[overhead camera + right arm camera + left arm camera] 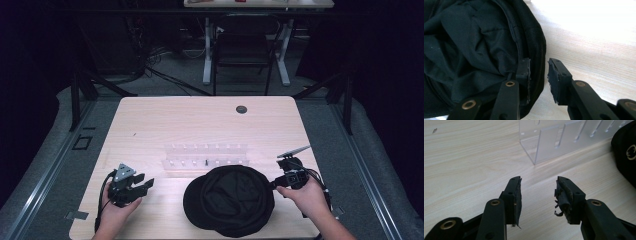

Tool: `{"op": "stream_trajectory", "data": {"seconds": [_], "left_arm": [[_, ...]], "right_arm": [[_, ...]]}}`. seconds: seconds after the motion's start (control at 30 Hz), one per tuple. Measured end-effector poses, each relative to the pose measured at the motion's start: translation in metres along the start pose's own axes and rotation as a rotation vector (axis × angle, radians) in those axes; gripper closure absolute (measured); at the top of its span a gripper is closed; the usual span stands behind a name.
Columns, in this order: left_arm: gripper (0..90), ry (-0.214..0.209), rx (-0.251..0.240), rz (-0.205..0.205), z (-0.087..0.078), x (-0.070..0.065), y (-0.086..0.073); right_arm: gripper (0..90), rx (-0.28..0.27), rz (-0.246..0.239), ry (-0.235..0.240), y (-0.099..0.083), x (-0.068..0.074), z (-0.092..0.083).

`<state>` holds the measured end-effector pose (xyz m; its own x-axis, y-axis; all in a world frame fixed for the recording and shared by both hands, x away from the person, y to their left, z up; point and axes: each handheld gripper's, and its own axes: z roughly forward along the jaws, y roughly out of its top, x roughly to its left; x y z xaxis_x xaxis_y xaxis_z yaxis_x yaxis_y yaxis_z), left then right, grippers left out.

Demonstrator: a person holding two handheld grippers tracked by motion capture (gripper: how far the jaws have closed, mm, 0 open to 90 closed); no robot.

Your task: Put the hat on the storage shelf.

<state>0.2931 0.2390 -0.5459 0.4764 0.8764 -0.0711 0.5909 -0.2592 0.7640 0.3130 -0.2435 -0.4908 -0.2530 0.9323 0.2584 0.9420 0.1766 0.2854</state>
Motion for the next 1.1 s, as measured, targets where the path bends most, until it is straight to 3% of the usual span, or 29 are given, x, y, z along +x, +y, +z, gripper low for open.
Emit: {"op": "stream_trajectory", "data": {"seconds": [0.1,0.4,0.43,0.63,0.7,0.8,0.93,1.07,1.1], "left_arm": [[55.4,-0.002,0.006,0.001,0.0,0.0,-0.001],[55.4,-0.007,0.013,-0.001,0.0,0.001,-0.001],[55.5,-0.006,0.014,0.0,0.0,0.001,-0.001],[55.9,-0.011,0.015,-0.003,0.001,0.001,-0.001],[55.9,-0.012,0.015,-0.002,0.001,0.001,-0.001],[55.9,-0.015,0.015,-0.002,0.001,0.001,-0.001],[55.9,-0.016,0.011,-0.007,0.002,0.001,-0.001],[55.9,-0.017,0.005,-0.001,0.001,0.001,-0.001],[55.9,-0.018,0.006,0.0,0.001,0.001,-0.001]], "right_arm": [[71.0,0.007,0.013,-0.002,0.0,0.0,0.006],[71.0,0.119,0.028,0.03,0.008,-0.005,0.02],[71.1,0.11,0.044,0.032,0.008,-0.004,0.023],[74.4,0.183,0.024,0.062,0.016,-0.011,0.029],[78.2,0.165,0.048,0.079,0.015,-0.011,0.032],[85.4,0.182,0.043,0.099,0.015,-0.012,0.033],[86.9,0.199,0.042,0.122,0.015,-0.012,0.027],[87.4,0.188,0.071,0.159,0.014,-0.012,0.02],[87.5,0.204,0.057,0.162,0.014,-0.014,0.017]]}}
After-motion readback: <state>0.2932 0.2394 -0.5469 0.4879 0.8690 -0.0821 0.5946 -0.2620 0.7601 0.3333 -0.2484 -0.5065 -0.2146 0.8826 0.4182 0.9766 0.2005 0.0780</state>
